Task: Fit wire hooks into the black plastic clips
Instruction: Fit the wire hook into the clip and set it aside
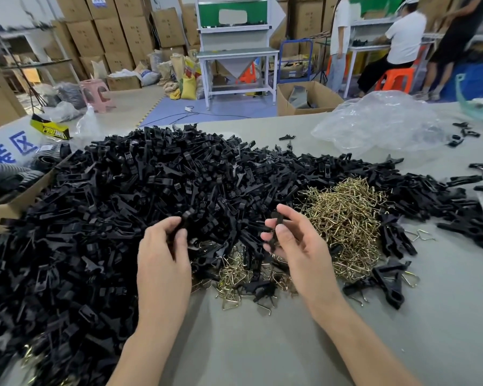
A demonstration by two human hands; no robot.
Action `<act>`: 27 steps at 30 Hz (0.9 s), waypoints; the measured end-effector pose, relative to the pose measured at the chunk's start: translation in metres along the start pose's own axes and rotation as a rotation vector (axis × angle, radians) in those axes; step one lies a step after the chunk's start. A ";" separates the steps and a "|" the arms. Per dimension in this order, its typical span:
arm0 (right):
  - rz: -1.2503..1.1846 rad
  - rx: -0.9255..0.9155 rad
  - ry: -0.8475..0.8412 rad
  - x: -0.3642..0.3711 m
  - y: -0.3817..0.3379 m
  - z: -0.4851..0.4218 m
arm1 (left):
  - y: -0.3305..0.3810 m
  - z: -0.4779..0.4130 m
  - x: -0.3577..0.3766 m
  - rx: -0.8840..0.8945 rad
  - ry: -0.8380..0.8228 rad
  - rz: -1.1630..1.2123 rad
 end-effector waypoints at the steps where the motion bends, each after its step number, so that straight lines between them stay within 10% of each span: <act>1: -0.060 0.030 0.002 -0.001 0.000 -0.001 | -0.001 -0.001 -0.002 -0.031 0.027 0.065; 14: -0.476 0.200 -0.086 0.010 0.005 -0.001 | 0.040 0.041 0.038 -0.210 -0.302 0.615; 27: -0.143 0.114 -0.190 0.021 -0.005 0.010 | 0.050 0.052 0.045 -0.186 -0.370 0.687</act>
Point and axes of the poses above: each hand's wrist, its own z-axis away from the middle knuckle, its own x-axis out of the palm, y = z × x, the point moved 6 cm from there along -z, towards the middle knuckle, and after that the axes turned 1 degree about -y, right-handed, at the moved point
